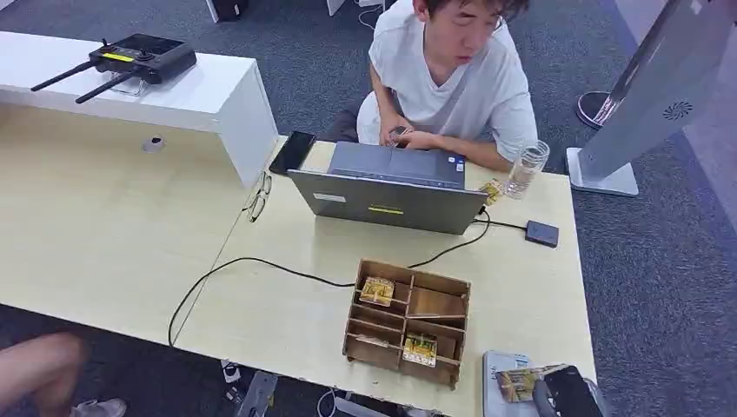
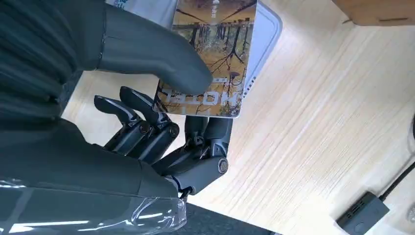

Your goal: Pass the card to the sensor for recognition and then transmit it.

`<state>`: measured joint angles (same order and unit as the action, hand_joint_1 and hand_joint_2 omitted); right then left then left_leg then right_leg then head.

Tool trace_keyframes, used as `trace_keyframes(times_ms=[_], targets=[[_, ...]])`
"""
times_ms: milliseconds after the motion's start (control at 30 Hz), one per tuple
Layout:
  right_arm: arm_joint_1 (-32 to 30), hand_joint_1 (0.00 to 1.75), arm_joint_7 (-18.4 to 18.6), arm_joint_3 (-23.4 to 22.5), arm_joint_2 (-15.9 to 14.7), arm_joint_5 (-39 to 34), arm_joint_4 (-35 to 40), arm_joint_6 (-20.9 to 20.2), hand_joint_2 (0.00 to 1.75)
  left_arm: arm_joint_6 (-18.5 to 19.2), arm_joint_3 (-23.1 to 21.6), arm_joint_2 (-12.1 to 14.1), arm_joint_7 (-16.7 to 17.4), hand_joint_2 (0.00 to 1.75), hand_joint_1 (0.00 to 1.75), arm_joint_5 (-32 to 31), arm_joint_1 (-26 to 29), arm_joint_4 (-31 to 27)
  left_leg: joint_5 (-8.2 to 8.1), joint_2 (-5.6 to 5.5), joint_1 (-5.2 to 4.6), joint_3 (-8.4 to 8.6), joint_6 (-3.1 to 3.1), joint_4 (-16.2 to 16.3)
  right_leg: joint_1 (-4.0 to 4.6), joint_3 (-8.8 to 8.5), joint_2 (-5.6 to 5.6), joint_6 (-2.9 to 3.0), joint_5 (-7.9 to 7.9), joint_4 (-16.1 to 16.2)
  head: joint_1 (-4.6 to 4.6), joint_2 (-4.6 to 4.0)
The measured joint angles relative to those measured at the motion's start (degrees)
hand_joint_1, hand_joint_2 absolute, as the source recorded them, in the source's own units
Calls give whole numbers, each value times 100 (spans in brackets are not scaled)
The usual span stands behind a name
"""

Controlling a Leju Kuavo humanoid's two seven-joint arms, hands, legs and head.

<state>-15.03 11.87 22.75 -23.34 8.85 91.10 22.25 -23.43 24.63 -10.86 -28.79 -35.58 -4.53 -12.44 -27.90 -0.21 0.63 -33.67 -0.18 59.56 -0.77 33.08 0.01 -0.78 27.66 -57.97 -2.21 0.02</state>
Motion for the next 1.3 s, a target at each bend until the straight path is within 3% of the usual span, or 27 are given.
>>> trace_keyframes(times_ms=[133,633,1300], targets=[[1,175,26,-2,28,61,0,24,175,-2,-4,-11,26,0,0,-11,1,0,0,0,0,0,0,0,0,0,0,0,0,0,-2,0],[25,175,675,83,190,1596,-208,-22,175,57,-136,-15,81,0,0,-70,1,0,0,0,0,1,0,0,0,-1,0,0,0,0,-2,0],[162,175,817,249,382,1764,-466,-48,175,114,-184,-17,118,0,0,-9,-1,0,0,2,1,5,0,0,1,-1,4,0,0,0,-2,0]])
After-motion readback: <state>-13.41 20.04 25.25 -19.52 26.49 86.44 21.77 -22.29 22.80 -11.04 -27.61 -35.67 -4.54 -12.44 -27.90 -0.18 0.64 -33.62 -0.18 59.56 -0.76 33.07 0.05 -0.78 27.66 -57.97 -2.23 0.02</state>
